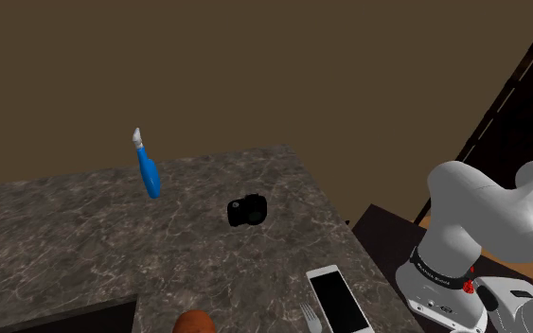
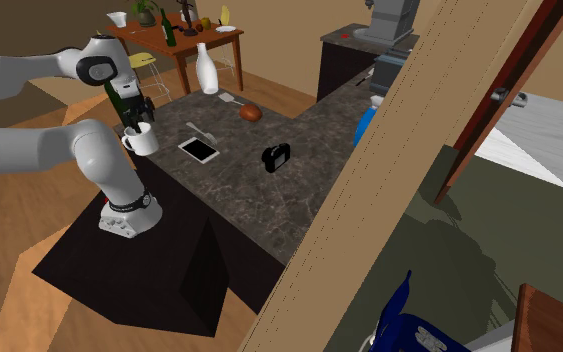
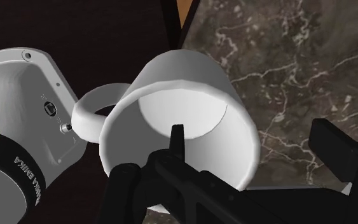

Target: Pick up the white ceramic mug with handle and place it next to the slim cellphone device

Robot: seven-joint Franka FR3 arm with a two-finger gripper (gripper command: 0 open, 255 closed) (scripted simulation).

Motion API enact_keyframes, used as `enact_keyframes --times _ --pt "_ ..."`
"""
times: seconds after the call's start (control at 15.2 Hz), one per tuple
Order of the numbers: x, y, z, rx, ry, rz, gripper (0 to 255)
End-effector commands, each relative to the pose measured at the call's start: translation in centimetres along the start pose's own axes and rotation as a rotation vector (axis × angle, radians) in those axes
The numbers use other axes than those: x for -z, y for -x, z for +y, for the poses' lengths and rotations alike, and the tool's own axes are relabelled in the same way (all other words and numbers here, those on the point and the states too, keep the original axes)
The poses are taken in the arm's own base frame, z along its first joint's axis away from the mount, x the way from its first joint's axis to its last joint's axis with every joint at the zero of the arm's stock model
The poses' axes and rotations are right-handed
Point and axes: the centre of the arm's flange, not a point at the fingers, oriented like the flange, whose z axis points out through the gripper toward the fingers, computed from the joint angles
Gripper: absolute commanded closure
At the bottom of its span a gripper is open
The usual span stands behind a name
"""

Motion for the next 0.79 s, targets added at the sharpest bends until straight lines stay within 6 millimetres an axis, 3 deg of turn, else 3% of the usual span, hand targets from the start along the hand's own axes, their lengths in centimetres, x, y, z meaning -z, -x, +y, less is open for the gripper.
enact_keyframes --times 0.0,0.2,0.73 --pt "1.3 0.0 0.0 0.0 0.0 0.0 0" --pt "5.0 0.0 0.0 0.0 0.0 0.0 0" --pt "5.0 0.0 0.0 0.0 0.0 0.0 0"
